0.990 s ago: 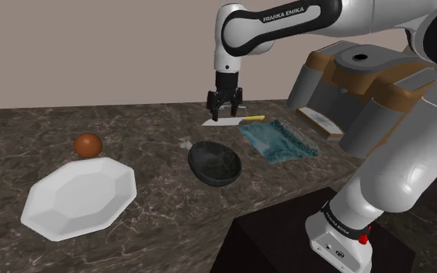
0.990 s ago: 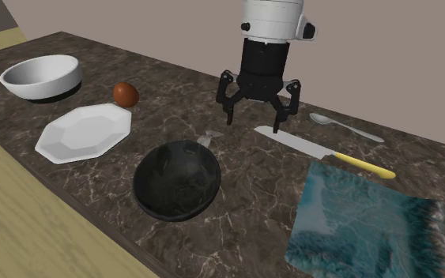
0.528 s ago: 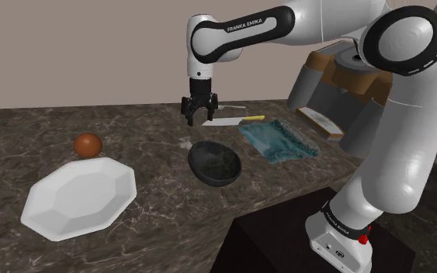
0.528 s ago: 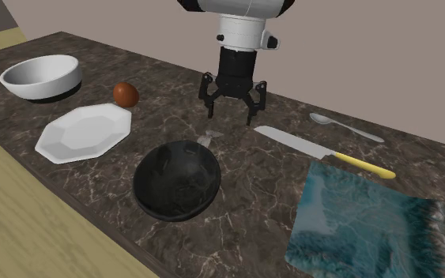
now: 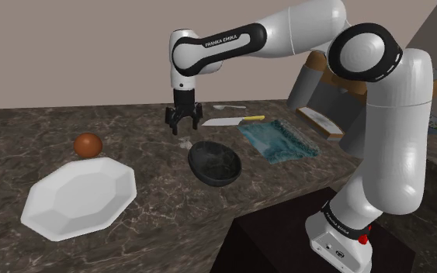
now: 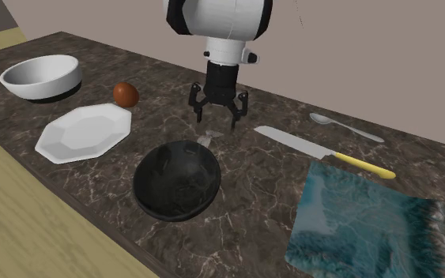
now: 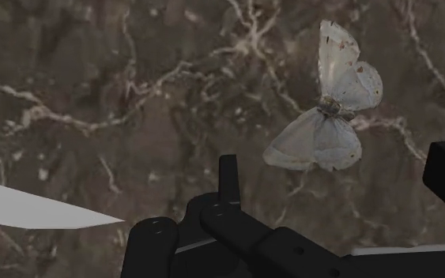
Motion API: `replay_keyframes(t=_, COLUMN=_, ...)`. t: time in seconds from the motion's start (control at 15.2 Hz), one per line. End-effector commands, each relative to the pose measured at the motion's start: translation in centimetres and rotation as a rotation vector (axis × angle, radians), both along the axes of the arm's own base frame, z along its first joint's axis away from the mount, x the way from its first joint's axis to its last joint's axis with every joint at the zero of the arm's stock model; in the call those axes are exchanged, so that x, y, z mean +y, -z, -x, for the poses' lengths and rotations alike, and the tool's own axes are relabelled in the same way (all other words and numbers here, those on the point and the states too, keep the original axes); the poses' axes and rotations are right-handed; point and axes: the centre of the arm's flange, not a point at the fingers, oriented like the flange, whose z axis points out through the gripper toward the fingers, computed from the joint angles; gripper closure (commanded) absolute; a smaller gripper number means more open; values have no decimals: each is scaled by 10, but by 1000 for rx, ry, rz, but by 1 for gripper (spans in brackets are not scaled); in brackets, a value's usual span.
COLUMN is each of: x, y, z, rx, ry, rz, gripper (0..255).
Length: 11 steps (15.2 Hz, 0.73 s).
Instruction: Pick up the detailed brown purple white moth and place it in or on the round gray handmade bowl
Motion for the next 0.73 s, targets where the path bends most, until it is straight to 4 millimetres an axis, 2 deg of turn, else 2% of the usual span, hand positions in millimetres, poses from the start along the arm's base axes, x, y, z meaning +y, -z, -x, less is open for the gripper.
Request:
replay_keyframes(t=0.0, x=0, y=10, z=3, rx=0, ry=0, rz=0, gripper=0)
replay_keyframes(t=0.2, x=1, y=23, z=7, rx=0, ry=0, rz=0, gripper=0)
replay_keyframes(t=0.66, x=1, y=23, z=7, rx=0, ry=0, rz=0, gripper=0)
